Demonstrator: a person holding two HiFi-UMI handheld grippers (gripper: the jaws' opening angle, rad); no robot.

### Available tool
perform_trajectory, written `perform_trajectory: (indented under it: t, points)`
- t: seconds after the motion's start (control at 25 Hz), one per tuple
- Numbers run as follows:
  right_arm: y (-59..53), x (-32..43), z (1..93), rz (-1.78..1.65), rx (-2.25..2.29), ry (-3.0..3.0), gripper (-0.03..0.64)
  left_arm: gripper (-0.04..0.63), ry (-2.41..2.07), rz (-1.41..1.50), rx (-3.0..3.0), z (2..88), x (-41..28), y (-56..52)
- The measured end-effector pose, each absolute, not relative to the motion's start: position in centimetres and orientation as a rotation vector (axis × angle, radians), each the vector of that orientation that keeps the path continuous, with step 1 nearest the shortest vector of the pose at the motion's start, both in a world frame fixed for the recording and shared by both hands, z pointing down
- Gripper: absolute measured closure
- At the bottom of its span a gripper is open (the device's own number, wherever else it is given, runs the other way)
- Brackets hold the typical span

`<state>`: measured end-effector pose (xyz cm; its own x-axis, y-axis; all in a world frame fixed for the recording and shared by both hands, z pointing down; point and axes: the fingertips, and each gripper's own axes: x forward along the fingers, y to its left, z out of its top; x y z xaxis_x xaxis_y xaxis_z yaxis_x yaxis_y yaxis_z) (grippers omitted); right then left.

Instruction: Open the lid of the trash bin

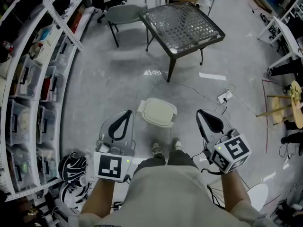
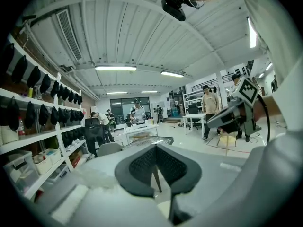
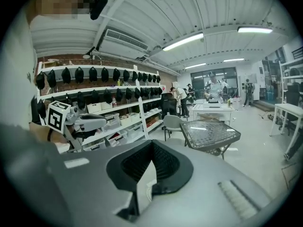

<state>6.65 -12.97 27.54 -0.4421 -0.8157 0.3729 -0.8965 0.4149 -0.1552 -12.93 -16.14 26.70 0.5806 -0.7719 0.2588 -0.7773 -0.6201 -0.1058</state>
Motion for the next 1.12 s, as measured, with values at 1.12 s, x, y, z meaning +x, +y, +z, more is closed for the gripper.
perform_trajectory:
  t: [1.12]
  points:
    - [-20.0,9.6,64.8,0.902,1.207,-2.221,0.614,0.594,-1.272,0.775,2.387,56.7,-10.7,-17.7]
